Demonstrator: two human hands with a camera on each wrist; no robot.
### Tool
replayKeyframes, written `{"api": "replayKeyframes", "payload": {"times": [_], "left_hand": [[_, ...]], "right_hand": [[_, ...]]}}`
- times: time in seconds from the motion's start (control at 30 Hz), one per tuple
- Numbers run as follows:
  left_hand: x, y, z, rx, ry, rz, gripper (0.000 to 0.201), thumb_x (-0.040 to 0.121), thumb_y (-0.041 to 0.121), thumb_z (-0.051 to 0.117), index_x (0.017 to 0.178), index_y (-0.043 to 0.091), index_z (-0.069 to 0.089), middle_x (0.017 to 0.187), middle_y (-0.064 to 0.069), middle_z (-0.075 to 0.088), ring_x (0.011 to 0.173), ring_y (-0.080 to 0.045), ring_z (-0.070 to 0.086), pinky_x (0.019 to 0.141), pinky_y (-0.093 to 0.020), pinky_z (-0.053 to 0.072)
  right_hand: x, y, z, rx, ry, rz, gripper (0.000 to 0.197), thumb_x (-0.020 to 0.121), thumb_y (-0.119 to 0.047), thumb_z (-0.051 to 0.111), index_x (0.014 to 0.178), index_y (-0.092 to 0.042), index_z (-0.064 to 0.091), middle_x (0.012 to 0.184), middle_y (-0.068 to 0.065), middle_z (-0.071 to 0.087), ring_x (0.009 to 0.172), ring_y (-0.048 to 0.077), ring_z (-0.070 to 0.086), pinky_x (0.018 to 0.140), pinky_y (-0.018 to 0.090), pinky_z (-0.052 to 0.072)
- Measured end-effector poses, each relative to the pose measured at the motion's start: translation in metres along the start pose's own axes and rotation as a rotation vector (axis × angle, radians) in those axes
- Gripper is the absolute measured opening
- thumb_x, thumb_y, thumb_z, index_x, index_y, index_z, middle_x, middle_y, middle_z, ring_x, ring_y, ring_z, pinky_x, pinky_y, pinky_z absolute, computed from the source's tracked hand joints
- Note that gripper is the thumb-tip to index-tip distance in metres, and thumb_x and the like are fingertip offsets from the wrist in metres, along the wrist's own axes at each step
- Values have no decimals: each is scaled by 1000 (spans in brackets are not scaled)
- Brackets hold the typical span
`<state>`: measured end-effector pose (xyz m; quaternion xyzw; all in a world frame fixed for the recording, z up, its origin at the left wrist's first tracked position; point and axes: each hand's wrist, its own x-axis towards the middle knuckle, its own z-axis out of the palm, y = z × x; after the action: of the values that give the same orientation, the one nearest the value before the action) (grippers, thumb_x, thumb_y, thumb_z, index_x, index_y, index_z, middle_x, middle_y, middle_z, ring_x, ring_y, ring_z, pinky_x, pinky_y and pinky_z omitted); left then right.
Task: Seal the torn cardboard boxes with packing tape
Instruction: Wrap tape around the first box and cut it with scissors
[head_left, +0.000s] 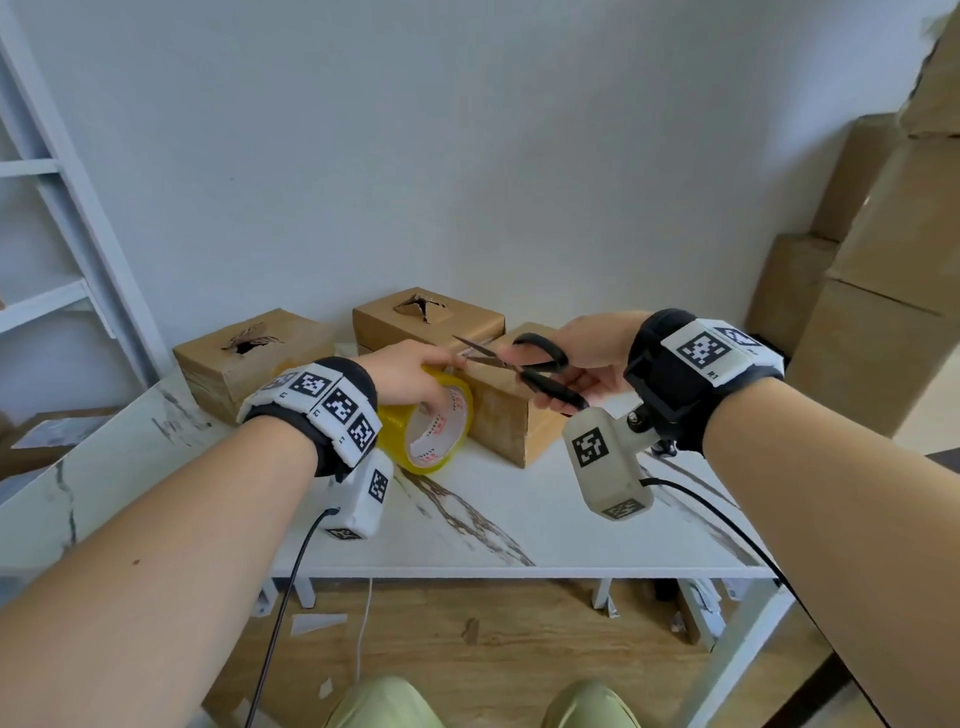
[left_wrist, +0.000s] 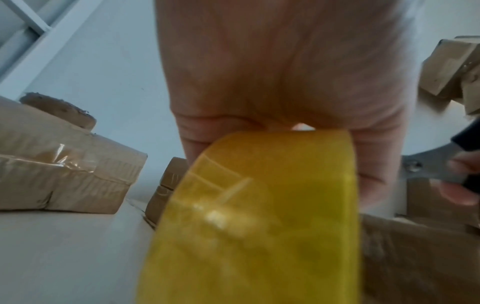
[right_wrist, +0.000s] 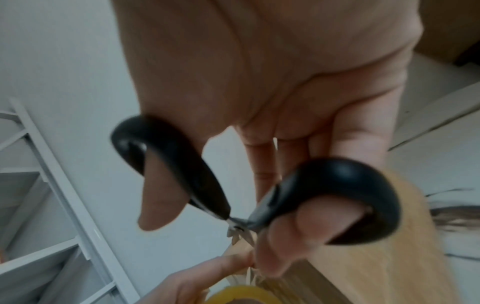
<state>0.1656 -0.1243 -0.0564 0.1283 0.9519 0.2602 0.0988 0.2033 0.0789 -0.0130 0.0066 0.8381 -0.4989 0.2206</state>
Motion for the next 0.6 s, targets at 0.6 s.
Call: {"api": "replayKeyframes", "payload": {"times": [0.6], "left_hand": [[2,-10,3,-15,-42,6,84,72,-9,62,138,39,40,149,1,34,123,-23,44,78,-24,42]], "right_hand": [[-9,1,-4,-67,-88,109,32,80,-37,70,84,-6,65,60,5,67,48,13,63,47,20,53]]}}
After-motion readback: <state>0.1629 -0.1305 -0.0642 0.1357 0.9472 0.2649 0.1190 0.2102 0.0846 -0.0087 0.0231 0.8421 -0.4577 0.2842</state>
